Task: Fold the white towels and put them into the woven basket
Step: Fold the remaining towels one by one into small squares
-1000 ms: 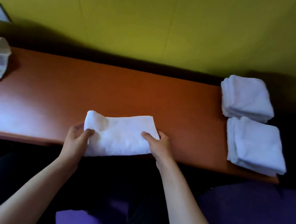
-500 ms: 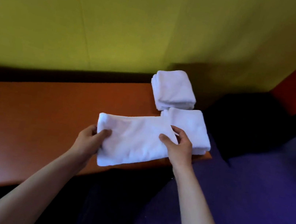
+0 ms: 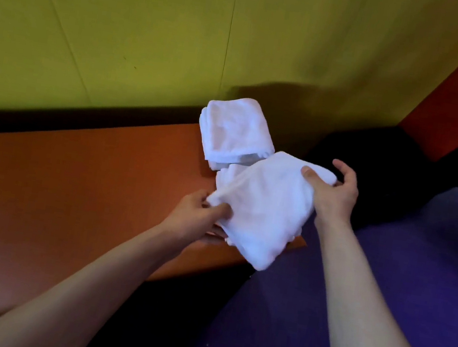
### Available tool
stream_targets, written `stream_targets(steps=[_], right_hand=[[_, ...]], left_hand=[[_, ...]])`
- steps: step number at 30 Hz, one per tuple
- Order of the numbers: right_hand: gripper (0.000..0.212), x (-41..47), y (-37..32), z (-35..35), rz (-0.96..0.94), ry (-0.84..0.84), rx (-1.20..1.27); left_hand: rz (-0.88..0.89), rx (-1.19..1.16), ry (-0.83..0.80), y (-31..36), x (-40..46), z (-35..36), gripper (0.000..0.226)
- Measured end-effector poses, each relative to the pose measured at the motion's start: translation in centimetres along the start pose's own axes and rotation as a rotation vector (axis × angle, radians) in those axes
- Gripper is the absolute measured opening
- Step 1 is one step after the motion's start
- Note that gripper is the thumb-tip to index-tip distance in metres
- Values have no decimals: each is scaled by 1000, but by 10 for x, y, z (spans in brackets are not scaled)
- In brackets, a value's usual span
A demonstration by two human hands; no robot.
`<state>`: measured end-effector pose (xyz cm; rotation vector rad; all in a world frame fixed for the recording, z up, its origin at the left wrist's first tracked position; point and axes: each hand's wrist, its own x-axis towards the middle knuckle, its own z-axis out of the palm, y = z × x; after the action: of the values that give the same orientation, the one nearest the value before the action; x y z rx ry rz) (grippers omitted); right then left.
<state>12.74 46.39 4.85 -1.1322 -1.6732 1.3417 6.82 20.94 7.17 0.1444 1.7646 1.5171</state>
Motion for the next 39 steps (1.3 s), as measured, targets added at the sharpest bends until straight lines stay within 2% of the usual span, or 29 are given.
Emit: stream_targets(steps=[5, 7, 8, 10, 11, 13, 16, 17, 19, 21, 23, 26, 32, 39], right_hand=[[78, 30, -11, 33, -116, -193, -102], [77, 38, -17, 47, -203, -297, -187], [76, 40, -17, 54, -246, -339, -251], [77, 40, -8, 65, -309, -392, -472], [76, 38, -1, 69, -337, -394, -623], [67, 28, 12, 70, -420, -321, -846], [44, 8, 16, 60, -567, -194, -836], [38, 3, 17, 55, -608, -196, -804], [30, -5, 24, 48, -671, -255, -819], [29, -9, 34, 43, -672, -358, -902], [32, -11, 38, 39, -615, -449, -945], [35, -16, 34, 38, -617, -463, -936], [37, -51, 13, 48, -656, -454, -888], [39, -127, -10, 76, -754, -502, -698]], left_hand=[[12, 100, -45, -26, -2, 26, 35], [9, 103, -55, -36, 4, 33, 51], [3, 158, -61, -40, 8, 35, 59], [41, 465, -42, -46, 16, 38, 62], [84, 627, -2, -50, 19, 38, 61], [207, 791, 89, -56, 22, 38, 67], [390, 949, 178, -58, 23, 34, 104], [473, 1038, 187, -57, 25, 32, 103], [598, 1217, 136, -61, 29, 31, 84], [591, 1320, 66, -65, 32, 34, 70], [543, 1341, 34, -67, 32, 37, 69], [544, 1341, 28, -63, 29, 35, 67], [623, 1363, 187, -53, 4, 2, 56], [566, 1393, 370, -47, -49, -72, 54]])
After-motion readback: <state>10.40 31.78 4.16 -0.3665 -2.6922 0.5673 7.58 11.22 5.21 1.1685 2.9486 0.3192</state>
